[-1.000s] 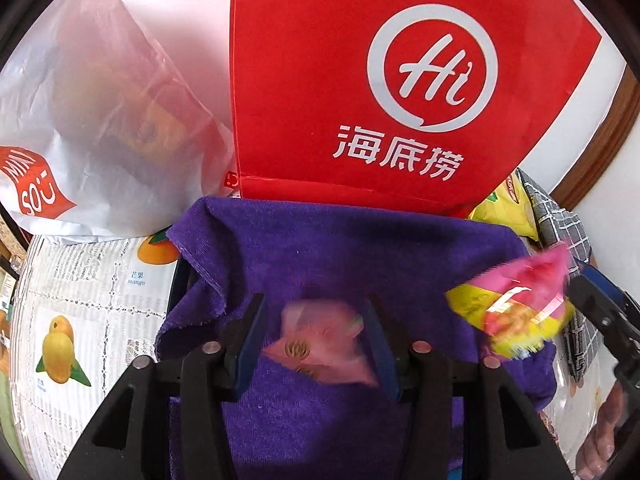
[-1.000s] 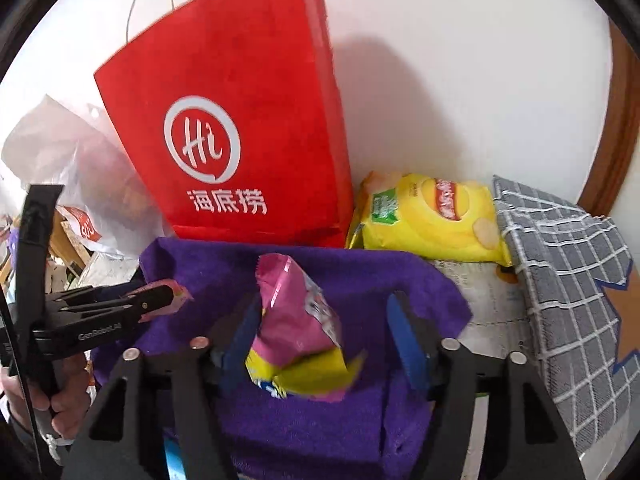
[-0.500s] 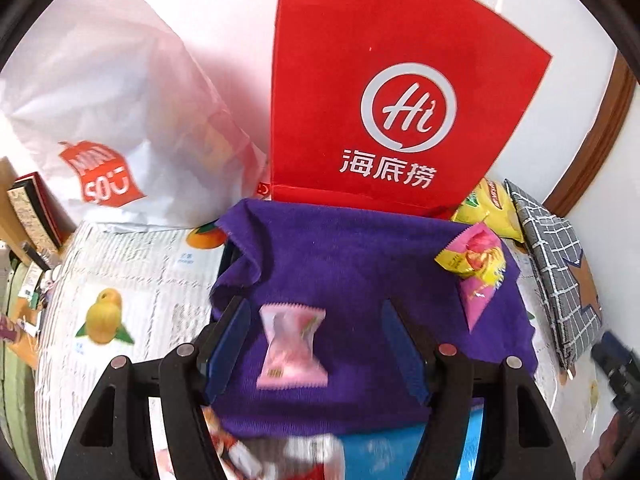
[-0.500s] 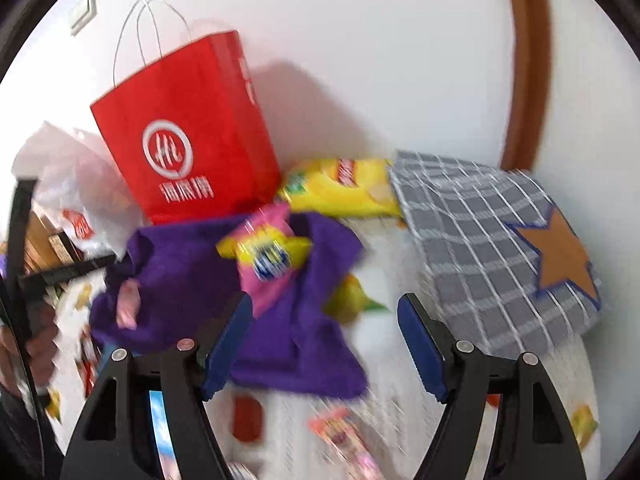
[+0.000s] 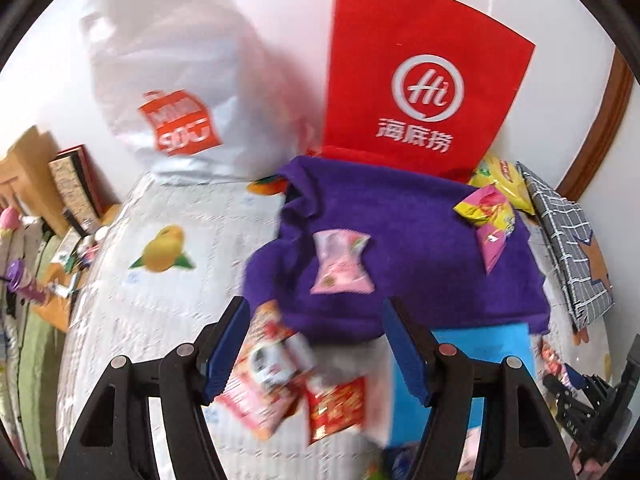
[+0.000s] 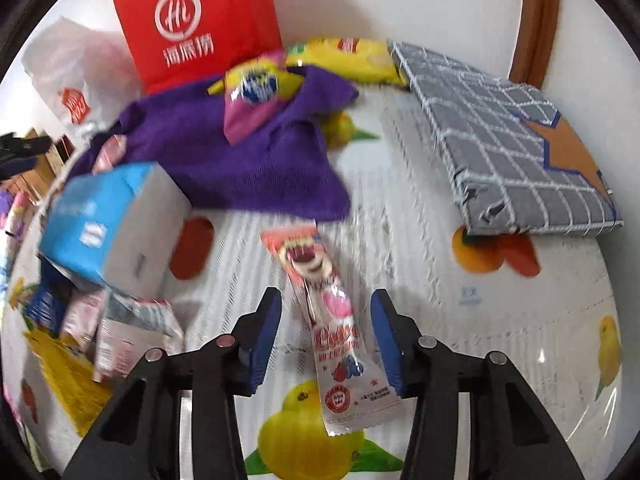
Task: Organize snacks
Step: 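Grasp the pink lollipop stick with the right tool while the left tool grasps the panda candy bag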
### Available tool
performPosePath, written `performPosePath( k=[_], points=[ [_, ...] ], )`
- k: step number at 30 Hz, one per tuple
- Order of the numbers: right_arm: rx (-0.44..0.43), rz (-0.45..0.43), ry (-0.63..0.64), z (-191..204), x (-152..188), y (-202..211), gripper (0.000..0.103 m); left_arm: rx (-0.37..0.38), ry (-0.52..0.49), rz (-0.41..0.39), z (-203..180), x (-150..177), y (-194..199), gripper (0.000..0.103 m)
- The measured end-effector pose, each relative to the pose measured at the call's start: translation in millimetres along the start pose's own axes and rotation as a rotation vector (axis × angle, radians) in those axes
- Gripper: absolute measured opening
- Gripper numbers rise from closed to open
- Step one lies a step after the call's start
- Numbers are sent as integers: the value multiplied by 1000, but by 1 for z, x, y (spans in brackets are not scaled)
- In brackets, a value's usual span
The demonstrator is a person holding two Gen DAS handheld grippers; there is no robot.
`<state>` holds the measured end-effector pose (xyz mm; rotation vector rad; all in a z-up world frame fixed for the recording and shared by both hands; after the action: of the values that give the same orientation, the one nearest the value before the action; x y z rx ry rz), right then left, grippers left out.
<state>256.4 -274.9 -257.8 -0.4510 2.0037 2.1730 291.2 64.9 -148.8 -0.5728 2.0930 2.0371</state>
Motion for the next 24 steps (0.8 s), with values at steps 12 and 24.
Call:
performPosePath(
  k=[12,24],
  points=[
    [-28,-68,-5,27,14,10,18,-9,43,41,60,44,-12,67],
    [18,-59,-45,33,28,30,18,99,-38,88,42,36,-62,76]
  ],
)
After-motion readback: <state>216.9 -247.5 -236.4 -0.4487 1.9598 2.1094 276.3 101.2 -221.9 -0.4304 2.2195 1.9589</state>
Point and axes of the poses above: each gripper's, at about its wrist camera, not at the fingertips, and y roughly against the way its jaws point, z to its left, x to its underside, the point moved 6 cm from there along -y, roughly the way its jaws point, and after that the axes turned 15 degrees about z, right-handed, at the moved point
